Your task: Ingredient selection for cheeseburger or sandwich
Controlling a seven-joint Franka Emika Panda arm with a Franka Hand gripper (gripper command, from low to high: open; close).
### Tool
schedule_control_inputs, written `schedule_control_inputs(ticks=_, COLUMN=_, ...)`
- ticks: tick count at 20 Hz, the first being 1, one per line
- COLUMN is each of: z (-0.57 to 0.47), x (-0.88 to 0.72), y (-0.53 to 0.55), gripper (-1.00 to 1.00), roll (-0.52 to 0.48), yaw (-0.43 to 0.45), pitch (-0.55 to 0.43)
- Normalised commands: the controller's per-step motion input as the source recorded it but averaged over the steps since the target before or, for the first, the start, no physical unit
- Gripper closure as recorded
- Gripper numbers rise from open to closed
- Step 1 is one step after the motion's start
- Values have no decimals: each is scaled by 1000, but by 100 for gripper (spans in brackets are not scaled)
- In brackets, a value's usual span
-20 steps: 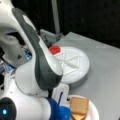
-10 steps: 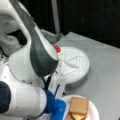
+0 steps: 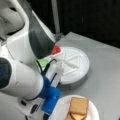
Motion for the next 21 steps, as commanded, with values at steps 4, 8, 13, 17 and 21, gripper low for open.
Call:
schedule_control_inputs(ticks=4, z=236, x=-494, y=792, gripper=-100, roll=-603, yaw=-72, pitch=-130)
schedule_control_inputs(ticks=8, z=134, x=-491, y=617, gripper=-100, roll=-451, yaw=8, pitch=-184)
schedule_control_inputs(ticks=13, z=-10, x=-366, y=231, gripper=-100, roll=-338, yaw=-9, pitch=-155)
schedule_control_inputs(ticks=17, z=-26, x=-202, y=67, gripper=-100, roll=-270, yaw=-56, pitch=-108)
schedule_control_inputs(ticks=21, z=-95, x=-81, y=72, gripper=-100, roll=-227, yaw=-39, pitch=-148)
